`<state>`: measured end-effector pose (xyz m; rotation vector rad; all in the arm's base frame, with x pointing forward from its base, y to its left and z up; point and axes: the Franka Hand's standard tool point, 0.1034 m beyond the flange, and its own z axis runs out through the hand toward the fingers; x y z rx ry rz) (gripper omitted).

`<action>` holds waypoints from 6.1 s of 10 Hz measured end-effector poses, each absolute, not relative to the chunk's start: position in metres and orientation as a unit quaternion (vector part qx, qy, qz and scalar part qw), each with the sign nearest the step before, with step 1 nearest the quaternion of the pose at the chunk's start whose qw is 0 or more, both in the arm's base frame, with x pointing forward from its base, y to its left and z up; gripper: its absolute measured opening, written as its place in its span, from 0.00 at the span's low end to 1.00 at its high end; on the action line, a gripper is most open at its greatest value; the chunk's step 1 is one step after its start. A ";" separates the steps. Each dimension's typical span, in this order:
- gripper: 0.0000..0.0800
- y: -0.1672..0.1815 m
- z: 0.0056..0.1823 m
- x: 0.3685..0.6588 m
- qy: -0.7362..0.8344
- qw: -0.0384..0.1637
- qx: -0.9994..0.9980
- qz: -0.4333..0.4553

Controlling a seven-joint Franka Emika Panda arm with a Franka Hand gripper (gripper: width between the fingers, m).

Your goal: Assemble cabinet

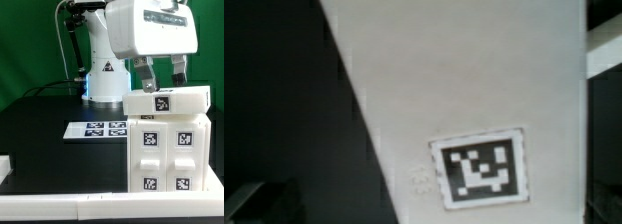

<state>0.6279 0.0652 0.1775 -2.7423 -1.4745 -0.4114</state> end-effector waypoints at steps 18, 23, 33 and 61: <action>0.69 0.067 0.161 0.623 -0.107 0.046 -0.984 -0.134; 0.70 0.066 0.161 0.624 0.067 0.067 -0.987 -0.132; 0.70 0.069 0.162 0.613 0.472 0.143 -0.864 -0.099; 1.00 0.081 0.190 0.624 0.423 0.158 -0.891 -0.052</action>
Offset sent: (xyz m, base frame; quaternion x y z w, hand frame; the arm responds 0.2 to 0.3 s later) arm -0.0025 0.0099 -0.0151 -0.0159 0.0200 0.0222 0.9994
